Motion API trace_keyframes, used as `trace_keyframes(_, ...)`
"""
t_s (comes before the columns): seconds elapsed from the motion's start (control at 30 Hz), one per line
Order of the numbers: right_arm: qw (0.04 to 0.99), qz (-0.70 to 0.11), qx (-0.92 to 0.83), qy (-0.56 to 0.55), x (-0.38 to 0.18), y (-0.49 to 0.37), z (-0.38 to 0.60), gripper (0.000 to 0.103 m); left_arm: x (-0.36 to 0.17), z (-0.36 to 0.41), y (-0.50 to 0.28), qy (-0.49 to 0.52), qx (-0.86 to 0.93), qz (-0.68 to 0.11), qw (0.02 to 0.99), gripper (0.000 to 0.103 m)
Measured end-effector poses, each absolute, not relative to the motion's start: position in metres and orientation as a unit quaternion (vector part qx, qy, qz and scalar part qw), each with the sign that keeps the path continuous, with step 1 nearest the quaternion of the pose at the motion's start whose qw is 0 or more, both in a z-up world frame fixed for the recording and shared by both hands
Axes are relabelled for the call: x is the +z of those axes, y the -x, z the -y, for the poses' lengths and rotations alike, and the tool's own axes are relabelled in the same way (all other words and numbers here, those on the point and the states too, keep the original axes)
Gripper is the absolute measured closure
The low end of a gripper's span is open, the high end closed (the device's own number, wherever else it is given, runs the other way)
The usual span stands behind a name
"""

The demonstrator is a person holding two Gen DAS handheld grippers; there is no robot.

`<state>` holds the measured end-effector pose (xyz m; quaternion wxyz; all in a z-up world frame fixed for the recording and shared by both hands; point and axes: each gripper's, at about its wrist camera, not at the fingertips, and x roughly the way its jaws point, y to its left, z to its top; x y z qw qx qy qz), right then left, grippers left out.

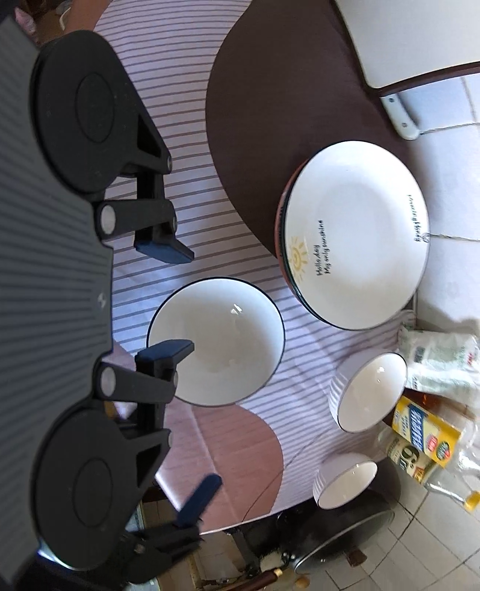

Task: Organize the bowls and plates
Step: 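Open both grippers and pull back from the bowl, then move both grippers to the white bowl beside the bottles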

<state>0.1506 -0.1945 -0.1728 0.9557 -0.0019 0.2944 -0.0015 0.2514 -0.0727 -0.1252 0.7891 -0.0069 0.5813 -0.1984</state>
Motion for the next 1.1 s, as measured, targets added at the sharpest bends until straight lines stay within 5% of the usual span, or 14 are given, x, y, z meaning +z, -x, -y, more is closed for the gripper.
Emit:
trace_keyframes(0.27,0.958,-0.28,-0.018,-0.058,-0.134,-0.144,0.229,0.009,-0.1,0.08,-0.254,-0.001,-0.216,-0.558,0.801,0.055)
trace_keyframes(0.4,0.958,-0.28,-0.029,-0.063,-0.12,-0.148,0.241,0.033,-0.087,0.086,-0.262,-0.01,-0.227,-0.543,0.808,0.055)
trace_keyframes(0.73,0.949,-0.281,-0.052,-0.13,-0.103,-0.186,0.286,0.033,-0.066,0.117,-0.299,-0.027,-0.259,-0.496,0.828,0.057)
trace_keyframes(1.1,0.933,-0.291,-0.038,-0.209,-0.138,-0.237,0.32,0.035,-0.107,0.162,-0.352,-0.033,-0.296,-0.463,0.835,0.058)
